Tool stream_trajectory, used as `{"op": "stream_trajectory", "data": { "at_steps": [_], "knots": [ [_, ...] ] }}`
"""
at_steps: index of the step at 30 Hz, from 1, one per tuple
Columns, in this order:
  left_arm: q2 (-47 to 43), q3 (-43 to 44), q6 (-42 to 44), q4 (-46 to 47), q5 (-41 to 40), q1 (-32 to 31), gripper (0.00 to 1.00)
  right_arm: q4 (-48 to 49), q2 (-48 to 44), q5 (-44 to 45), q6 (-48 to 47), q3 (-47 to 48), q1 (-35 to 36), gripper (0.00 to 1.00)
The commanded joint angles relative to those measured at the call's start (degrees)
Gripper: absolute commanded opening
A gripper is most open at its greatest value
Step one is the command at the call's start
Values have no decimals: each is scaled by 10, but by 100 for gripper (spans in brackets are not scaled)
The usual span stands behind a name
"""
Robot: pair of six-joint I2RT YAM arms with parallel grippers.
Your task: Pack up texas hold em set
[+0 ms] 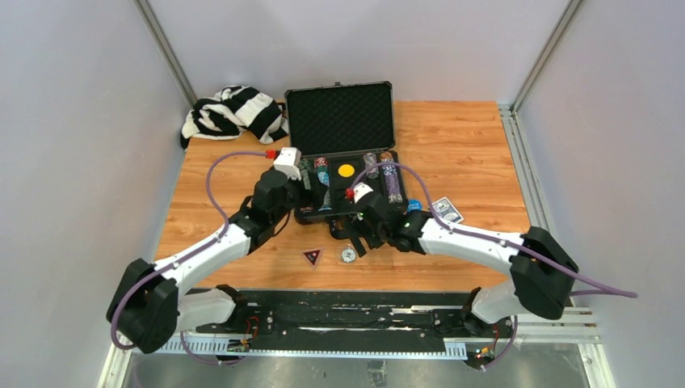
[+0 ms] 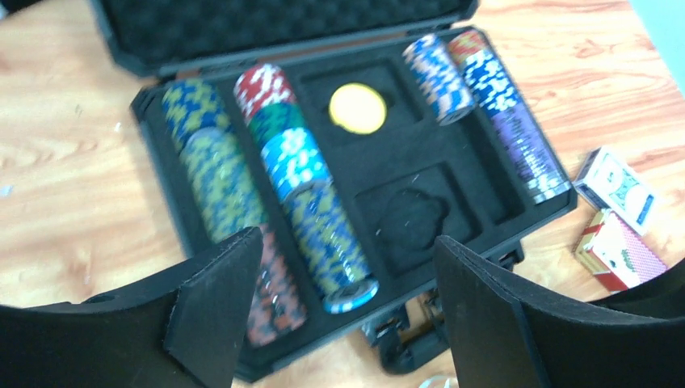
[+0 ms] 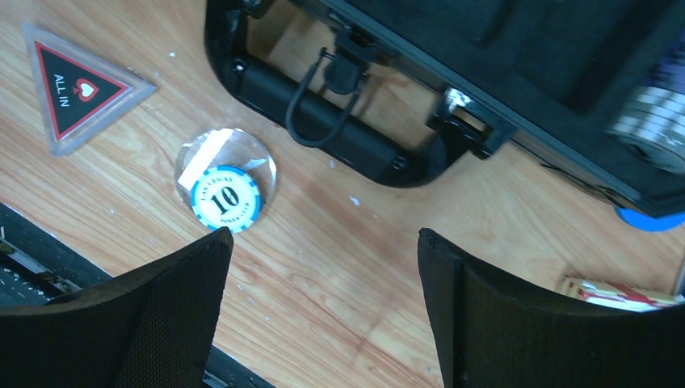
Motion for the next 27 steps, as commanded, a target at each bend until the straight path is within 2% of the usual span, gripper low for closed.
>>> {"op": "stream_trajectory", "data": {
  "at_steps": [1, 3, 6, 12, 27],
  "knots": [
    [-65, -52, -59, -25, -60, -1, 89, -17, 53, -6, 21, 41, 30, 84],
    [-82, -58, -60, -50, -68, -1, 95, -16, 73, -12, 26, 52, 38, 84],
    [-83, -58, -46, -81, -79, -1, 98, -14, 99, -19, 29, 69, 47, 83],
    [-83, -70, -26, -87, -91, -1, 99, -19, 136, -27, 30, 89, 64, 83],
    [-47, -63, -21, -79, -75, -1, 100, -15, 156, -39, 21, 76, 77, 82]
  ]
}}
